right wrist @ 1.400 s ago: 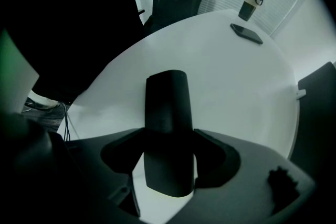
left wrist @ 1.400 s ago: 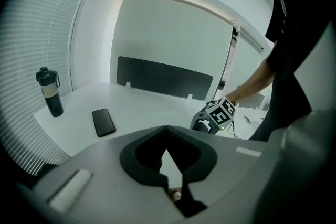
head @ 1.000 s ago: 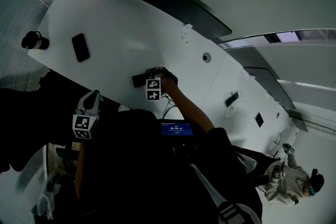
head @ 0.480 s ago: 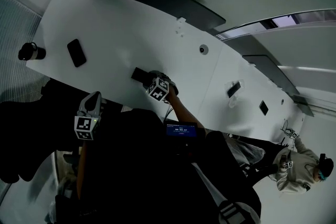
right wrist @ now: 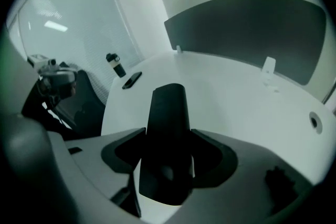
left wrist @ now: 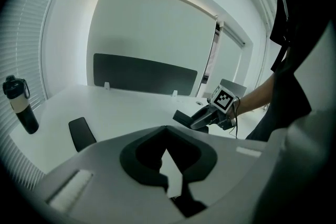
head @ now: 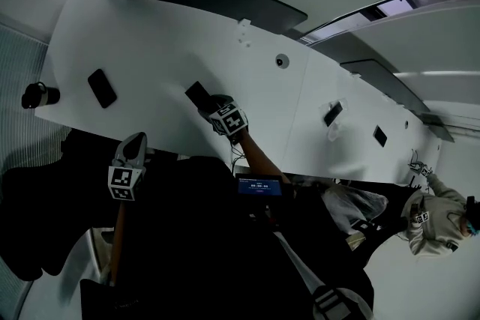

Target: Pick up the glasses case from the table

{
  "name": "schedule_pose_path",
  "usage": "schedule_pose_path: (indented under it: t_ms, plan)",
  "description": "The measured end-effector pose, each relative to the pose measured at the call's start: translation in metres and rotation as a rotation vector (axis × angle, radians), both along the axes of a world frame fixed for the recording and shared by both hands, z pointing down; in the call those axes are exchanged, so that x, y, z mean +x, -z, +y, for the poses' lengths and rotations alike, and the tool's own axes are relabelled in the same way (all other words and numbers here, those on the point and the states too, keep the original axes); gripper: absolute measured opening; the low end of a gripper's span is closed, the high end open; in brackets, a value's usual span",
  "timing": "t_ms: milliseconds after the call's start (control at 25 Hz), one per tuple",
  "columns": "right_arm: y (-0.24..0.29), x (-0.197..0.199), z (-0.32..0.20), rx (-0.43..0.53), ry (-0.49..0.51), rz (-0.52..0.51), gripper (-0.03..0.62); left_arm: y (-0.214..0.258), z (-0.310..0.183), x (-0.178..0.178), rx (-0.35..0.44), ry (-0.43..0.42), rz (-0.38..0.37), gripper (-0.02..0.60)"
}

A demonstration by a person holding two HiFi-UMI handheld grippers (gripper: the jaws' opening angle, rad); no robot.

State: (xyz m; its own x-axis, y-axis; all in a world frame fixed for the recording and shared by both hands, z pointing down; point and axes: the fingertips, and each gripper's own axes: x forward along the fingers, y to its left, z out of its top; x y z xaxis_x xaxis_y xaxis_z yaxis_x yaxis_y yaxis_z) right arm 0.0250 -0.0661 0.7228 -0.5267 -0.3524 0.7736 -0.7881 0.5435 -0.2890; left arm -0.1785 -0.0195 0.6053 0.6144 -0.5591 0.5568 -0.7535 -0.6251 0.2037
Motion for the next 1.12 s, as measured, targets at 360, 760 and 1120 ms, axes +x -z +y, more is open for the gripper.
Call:
schedule_pose_path:
  t_ms: [360,760,1120]
  plan:
    - [0.031,0.025,-0.033,-0.042,-0.419,-0.441,0.281,-0.002,-0.012,0.014,-0.013,-0.027,0.024,0.008]
    - [0.133,0.037,-0.066,0.082,-0.681,-1.097,0.281,-0.005,-0.014,0.028,-0.032,-0.040,0.038,0.008]
    - [0.206,0.041,-0.078,0.227,-0.631,-1.276,0.281,-0.010,-0.014,0.040,-0.033,-0.064,0.052,0.008]
